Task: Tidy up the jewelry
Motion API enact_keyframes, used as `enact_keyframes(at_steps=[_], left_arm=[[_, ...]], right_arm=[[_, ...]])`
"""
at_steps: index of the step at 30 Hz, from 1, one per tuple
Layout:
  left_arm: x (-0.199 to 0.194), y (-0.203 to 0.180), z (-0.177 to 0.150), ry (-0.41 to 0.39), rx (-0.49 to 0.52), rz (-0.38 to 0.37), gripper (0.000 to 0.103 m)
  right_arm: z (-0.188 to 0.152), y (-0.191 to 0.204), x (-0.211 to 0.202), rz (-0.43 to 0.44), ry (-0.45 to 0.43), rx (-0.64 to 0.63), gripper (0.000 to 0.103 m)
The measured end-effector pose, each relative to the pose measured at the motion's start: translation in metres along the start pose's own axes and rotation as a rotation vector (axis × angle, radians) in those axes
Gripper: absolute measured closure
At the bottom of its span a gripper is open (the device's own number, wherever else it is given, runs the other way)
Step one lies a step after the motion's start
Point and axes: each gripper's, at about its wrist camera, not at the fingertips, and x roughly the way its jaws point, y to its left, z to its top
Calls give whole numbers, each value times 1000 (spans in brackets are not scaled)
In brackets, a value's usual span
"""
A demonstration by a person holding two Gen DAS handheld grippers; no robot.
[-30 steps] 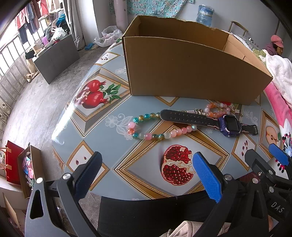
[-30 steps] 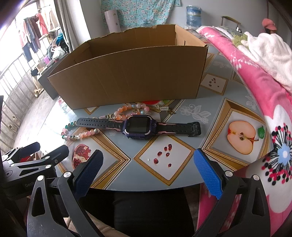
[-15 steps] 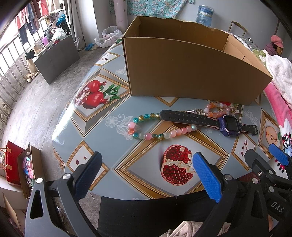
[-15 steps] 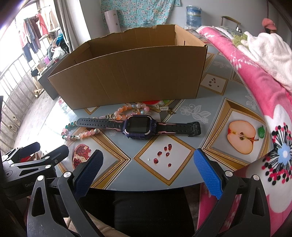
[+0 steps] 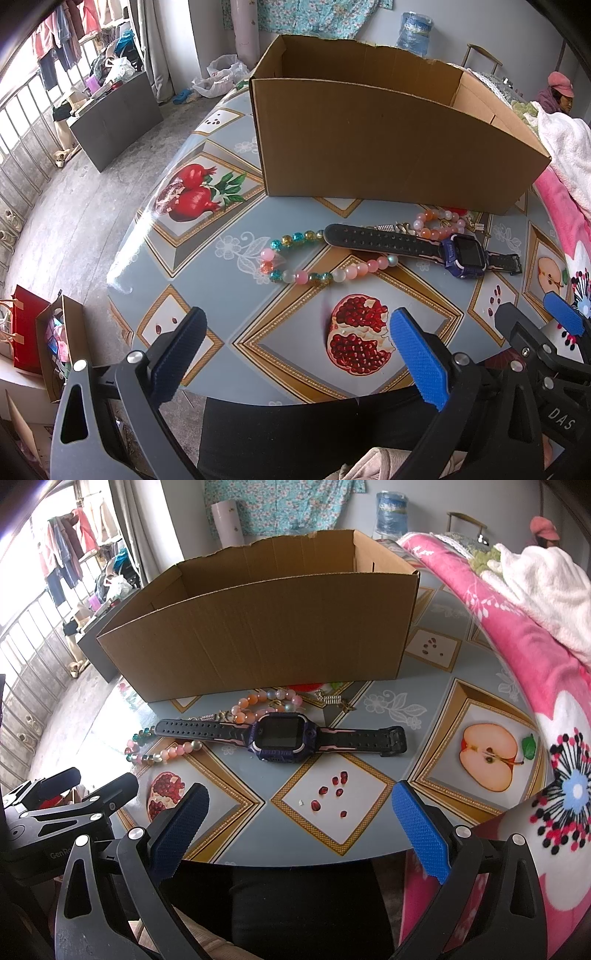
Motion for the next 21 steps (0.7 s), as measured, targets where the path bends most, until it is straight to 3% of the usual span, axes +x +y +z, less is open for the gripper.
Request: enact_keyframes(at_steps=[21], left_arm=[[-2, 1, 1, -4, 0, 2, 5]], right_arm=[[0, -1, 1, 1, -2, 1, 8]])
